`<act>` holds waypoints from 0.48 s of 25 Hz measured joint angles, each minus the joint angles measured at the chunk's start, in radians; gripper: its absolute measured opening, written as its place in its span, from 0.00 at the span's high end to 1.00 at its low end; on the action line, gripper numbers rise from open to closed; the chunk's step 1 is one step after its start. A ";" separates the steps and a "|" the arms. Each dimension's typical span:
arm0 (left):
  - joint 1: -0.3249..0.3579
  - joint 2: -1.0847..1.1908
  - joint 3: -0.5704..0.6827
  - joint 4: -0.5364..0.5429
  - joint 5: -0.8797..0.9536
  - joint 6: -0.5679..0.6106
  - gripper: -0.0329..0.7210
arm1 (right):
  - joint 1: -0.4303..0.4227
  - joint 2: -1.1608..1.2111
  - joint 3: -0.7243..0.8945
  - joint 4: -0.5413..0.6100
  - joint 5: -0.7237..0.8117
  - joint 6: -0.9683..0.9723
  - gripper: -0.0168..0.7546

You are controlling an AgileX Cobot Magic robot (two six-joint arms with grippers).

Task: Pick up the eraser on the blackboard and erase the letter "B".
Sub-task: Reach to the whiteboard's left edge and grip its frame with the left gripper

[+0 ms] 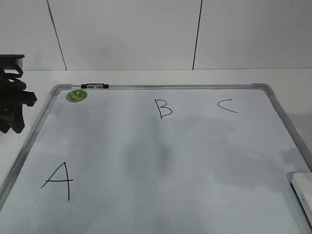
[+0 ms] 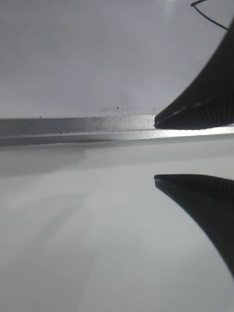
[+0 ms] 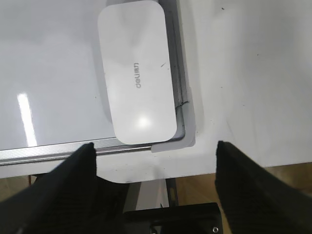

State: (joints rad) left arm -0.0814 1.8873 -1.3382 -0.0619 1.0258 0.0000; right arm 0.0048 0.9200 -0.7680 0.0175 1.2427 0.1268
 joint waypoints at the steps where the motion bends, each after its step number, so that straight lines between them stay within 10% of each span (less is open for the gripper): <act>1: 0.000 0.009 0.000 -0.005 -0.004 0.000 0.64 | 0.000 0.000 0.000 0.000 0.000 0.000 0.22; 12: 0.000 0.096 0.000 -0.063 -0.052 0.045 0.64 | 0.000 0.000 0.000 -0.007 0.000 0.000 0.22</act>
State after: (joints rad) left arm -0.0814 1.9834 -1.3382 -0.1246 0.9735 0.0446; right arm 0.0048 0.9200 -0.7680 0.0109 1.2427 0.1268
